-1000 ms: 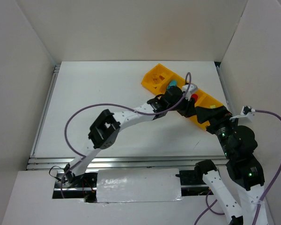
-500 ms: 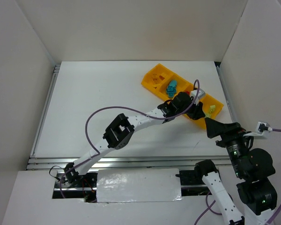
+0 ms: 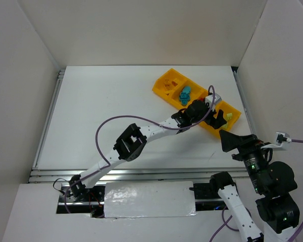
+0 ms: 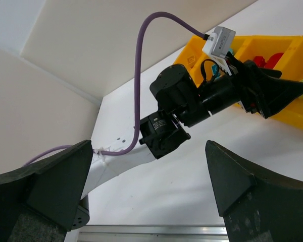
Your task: Sort the legos into containers by color
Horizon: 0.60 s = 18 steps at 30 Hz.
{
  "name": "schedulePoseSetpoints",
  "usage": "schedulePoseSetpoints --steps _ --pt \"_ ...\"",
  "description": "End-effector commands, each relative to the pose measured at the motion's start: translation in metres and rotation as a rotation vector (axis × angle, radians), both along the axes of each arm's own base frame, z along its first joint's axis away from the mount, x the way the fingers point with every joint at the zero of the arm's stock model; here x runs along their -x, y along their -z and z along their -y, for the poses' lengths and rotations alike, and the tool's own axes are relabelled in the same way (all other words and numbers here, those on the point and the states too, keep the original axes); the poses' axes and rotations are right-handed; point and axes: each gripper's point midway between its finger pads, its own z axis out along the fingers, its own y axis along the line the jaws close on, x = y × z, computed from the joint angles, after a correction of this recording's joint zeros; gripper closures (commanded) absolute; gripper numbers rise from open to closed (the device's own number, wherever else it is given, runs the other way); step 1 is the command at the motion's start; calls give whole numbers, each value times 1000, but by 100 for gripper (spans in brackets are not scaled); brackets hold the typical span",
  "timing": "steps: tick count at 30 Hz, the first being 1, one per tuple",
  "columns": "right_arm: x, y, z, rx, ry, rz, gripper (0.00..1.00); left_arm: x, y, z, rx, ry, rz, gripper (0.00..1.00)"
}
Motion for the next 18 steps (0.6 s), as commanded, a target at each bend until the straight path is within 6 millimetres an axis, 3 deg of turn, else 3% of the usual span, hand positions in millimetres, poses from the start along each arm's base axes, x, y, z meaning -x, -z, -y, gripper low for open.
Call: schedulePoseSetpoints --steps 1,2,3,4,6,7,10,12,13,15,16,18 --pt "5 -7 0 17 -11 25 0 0 -70 4 141 -1 87 6" --pt "6 -9 0 17 -11 31 0 3 -97 0 179 0 113 6" --pt "6 -12 0 18 -14 39 0 4 -95 -4 170 -6 112 6" --pt "8 -17 0 21 -16 53 0 5 -108 -8 183 -12 131 6" --pt "10 -24 -2 29 -32 71 0 1 -141 -24 196 -67 168 4" --pt "11 -30 -2 51 -40 91 0 1 -167 -35 213 -90 188 4" --pt "14 -43 -8 102 -82 134 0 -19 -189 -66 156 -188 182 1" --pt "15 -47 -12 135 -108 146 0 -36 -207 -107 90 -312 158 0" --pt "14 -50 -14 165 -123 149 0 -41 -240 -138 102 -404 168 0" --pt "12 -52 -14 205 -130 128 0 -55 -222 -188 -19 -529 98 1" --pt "13 -54 -18 214 -153 123 0 -47 -252 -221 -4 -582 95 1" --pt "12 -55 -15 252 -145 93 0 -47 -226 -281 -133 -761 20 0"
